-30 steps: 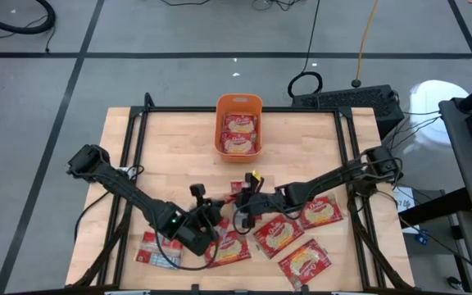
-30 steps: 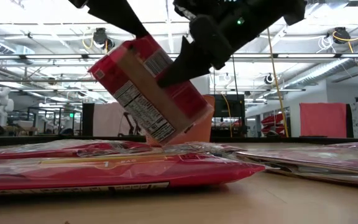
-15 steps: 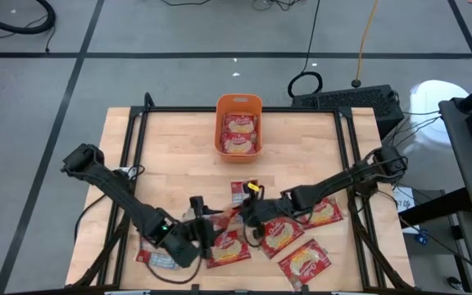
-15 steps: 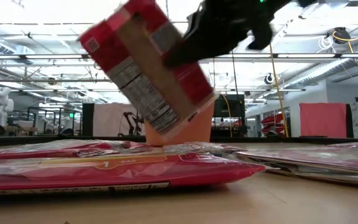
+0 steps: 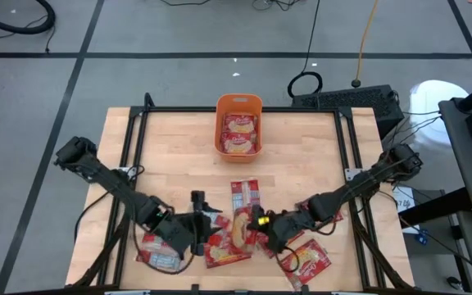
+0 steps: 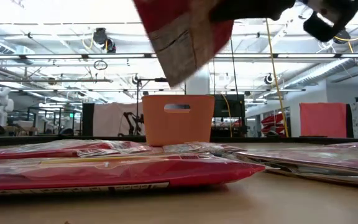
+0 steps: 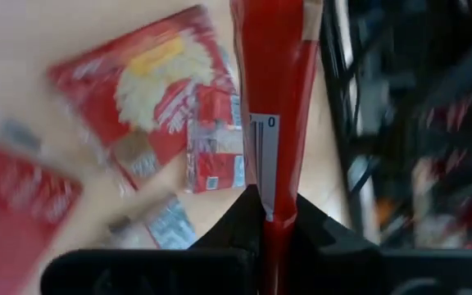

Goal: Sort popcorn bags into baskets
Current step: Put the red popcorn bag into the orange bin

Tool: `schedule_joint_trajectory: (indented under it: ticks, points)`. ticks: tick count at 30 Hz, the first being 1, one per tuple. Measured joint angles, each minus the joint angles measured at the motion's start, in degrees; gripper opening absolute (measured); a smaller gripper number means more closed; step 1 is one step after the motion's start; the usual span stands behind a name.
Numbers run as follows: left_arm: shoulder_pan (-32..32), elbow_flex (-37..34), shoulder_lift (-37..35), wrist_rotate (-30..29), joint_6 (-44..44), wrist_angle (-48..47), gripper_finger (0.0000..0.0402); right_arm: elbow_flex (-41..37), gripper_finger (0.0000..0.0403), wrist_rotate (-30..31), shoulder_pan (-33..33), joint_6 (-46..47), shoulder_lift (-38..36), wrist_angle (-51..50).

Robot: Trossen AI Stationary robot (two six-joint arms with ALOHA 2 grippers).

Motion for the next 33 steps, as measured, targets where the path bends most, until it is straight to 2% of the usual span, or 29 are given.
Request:
schedule_joint_trajectory:
  ticks: [3,6,8,12,15,20,23,29,33]
  points:
    - [3.00,-3.37,-1.56,6.13,3.36,7.70,0.0202,-0.02,0.0014,0.06,1.26,-11.55,0.13,-0.29]
    - [7.19,-7.72,-3.25,10.52,3.96,12.89,0.0184,-0.02,0.0014,0.06,2.33,-18.38,0.07,0.12]
    - [10.29,-10.86,-4.41,16.23,3.98,17.31,0.0182,-0.02,0.0014,0.31,3.08,-22.15,0.07,0.43]
    - [16.89,-16.00,-5.31,32.97,3.51,28.20,0.0211,-0.02,0.0014,0.24,4.18,-25.42,0.10,2.52]
    - [20.02,-18.42,-5.16,40.29,3.45,36.01,0.0254,0.00,0.0014,0.05,4.85,-27.85,0.09,3.82]
    - [23.60,-19.15,-3.97,44.78,-0.46,37.20,0.0326,-0.02,0.0014,-0.03,4.90,-30.00,0.13,4.02]
    - [24.45,-19.02,-1.97,49.43,-1.29,39.49,0.0349,-0.02,0.0014,-0.05,4.66,-31.27,0.13,4.05]
    - [24.28,-19.04,3.84,58.33,-3.77,47.02,0.0332,0.00,0.0013,-0.05,4.38,-34.79,0.13,7.41]
    - [24.01,-19.02,4.91,58.88,-4.48,48.34,0.0299,0.00,0.0013,-0.09,3.96,-35.37,0.15,7.09]
